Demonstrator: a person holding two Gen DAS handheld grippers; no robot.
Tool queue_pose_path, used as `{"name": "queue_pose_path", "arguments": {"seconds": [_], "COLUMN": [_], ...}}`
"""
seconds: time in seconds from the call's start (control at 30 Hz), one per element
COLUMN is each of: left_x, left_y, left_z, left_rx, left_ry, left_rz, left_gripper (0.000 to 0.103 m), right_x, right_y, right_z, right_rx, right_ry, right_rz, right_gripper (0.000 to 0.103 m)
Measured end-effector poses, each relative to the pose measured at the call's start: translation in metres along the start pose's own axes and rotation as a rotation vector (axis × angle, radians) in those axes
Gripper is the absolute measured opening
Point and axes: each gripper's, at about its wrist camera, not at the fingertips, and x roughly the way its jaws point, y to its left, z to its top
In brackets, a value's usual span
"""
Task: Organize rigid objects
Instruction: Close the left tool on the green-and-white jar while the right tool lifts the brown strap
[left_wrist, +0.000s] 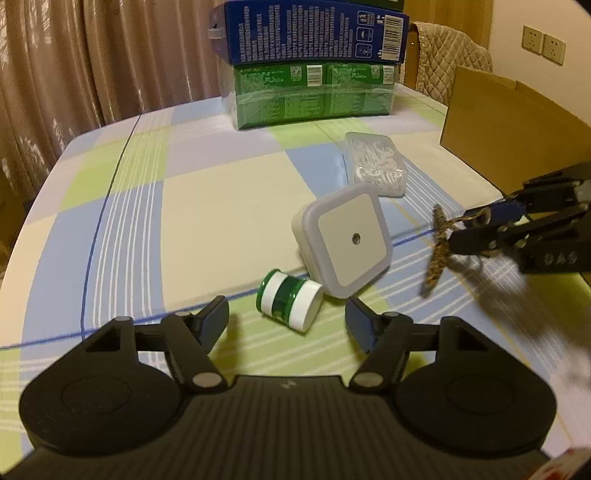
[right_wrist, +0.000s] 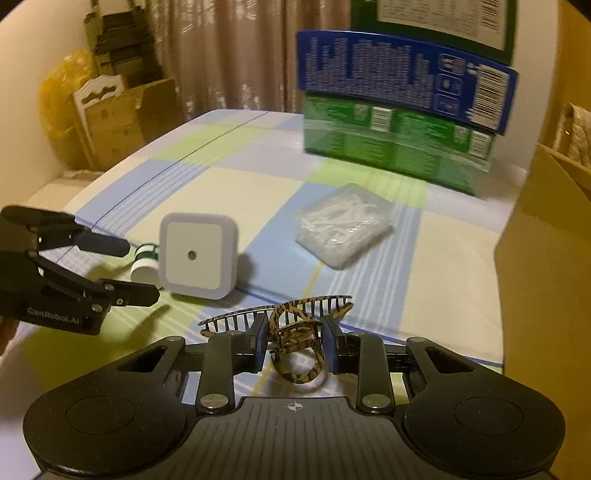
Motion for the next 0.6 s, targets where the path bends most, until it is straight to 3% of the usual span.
{"name": "queue_pose_path", "arguments": {"seconds": [0.2,0.3,0.6], "left_x": [0.0066,0.0078,0.0006], "left_y": [-0.0020,-0.0042,-0.0046], "left_z": [-0.0006,-0.0014,-0.0003], "left_rx": [0.045,0.063,0.014], "left_ry": [-0.010,-0.006,0.032], "left_rz": [-0.020,-0.014,-0.031], "left_gripper": [0.054,0.043,0.029], "right_x": [-0.0014,-0.0020,-0.0027], "right_y": [-0.0077,-0.0075,-0.0052], "right_z": [-0.0012,-0.0015,-0.0022], "right_rx": [0.040,0.043,0.046], "right_ry": [0.009,0.013,0.038], "right_rz": [-0.015,-0.014,-0.015], "right_gripper": [0.027,0.027,0.027]}}
